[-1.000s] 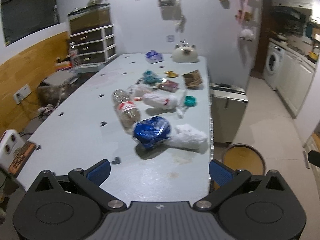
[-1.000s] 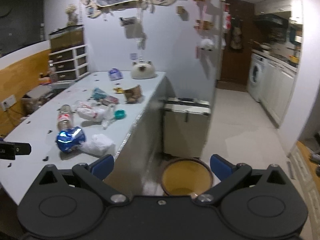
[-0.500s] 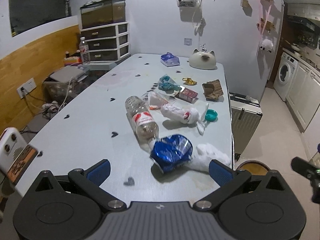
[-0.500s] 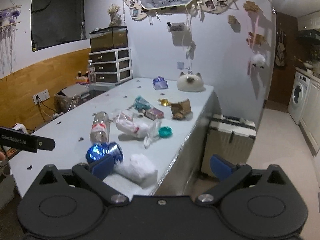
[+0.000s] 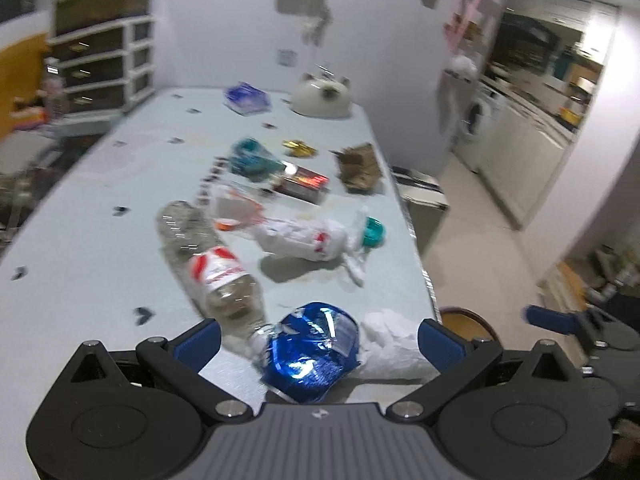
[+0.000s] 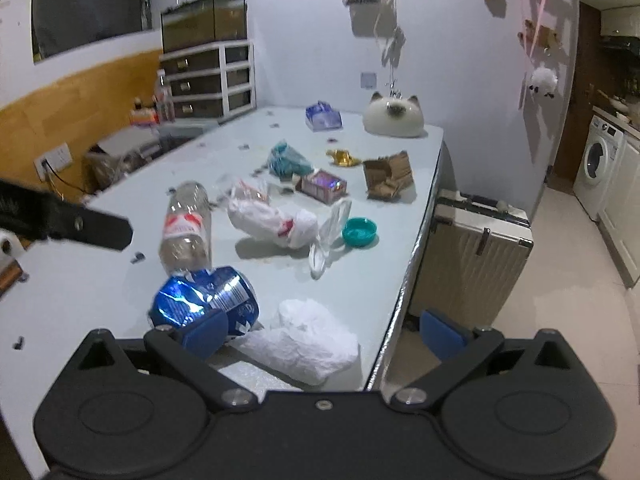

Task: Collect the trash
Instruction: 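Grasp the blue Pepsi can with the left tool while the right tool grasps the white tissue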

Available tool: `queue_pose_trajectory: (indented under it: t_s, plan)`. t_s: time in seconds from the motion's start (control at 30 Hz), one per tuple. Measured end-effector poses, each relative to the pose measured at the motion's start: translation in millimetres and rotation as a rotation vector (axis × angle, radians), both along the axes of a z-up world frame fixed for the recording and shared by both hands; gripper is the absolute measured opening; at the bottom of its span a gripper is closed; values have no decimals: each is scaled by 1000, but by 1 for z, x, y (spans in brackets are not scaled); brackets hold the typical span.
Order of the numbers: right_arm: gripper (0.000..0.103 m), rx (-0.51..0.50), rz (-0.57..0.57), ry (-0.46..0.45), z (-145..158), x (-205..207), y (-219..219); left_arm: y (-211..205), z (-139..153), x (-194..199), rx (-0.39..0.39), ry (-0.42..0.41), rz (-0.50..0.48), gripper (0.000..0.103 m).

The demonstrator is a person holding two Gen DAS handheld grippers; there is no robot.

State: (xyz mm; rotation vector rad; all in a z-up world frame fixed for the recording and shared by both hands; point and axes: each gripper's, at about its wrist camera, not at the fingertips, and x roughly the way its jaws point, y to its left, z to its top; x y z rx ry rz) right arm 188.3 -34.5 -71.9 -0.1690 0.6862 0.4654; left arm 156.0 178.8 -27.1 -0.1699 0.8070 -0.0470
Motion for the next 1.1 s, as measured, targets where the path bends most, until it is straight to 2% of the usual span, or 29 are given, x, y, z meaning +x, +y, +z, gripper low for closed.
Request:
queue_pose_trajectory:
  t_s: [0.1, 0.17, 0.27, 0.37, 0.53, 0.6, 0.67, 0.7, 0.73, 0.77, 0.9, 0.97, 1.1]
  plan:
    - [102, -68, 29, 15, -15, 12, 22, 12, -14, 17, -45, 35, -75, 100]
    - [95, -120, 68, 27, -26, 19, 34, 19, -23, 26, -76, 62, -111, 96]
    - [91, -208, 117, 47, -45, 30, 52, 32, -37, 39, -115, 105, -143, 92]
    - [84, -258, 128, 75, -60, 44, 62, 42, -48, 50, -149, 132, -172, 87]
    - [76, -295, 140, 181, -82, 66, 70, 52, -64, 67, -186, 170, -215, 83]
    - [67, -247, 122, 205, -82, 69, 67, 54, -69, 71, -193, 182, -232, 82]
    - [42, -191, 112, 242, -80, 68, 63, 56, -72, 75, -204, 190, -247, 80]
    - [37, -189, 101, 243, -79, 65, 63, 56, -74, 77, -209, 194, -253, 80]
    - [25, -190, 85, 247, -78, 62, 62, 56, -76, 79, -214, 197, -260, 80]
    - [21, -185, 66, 256, -77, 60, 61, 56, -77, 80, -214, 201, -264, 80]
    - [18, -102, -70, 314, -65, 54, 48, 53, -83, 85, -223, 213, -290, 79]
    - [17, -8, -153, 347, -53, 49, 37, 51, -85, 86, -234, 217, -306, 79]
    - [17, 148, -228, 382, -34, 40, 26, 48, -87, 84, -297, 223, -334, 79]
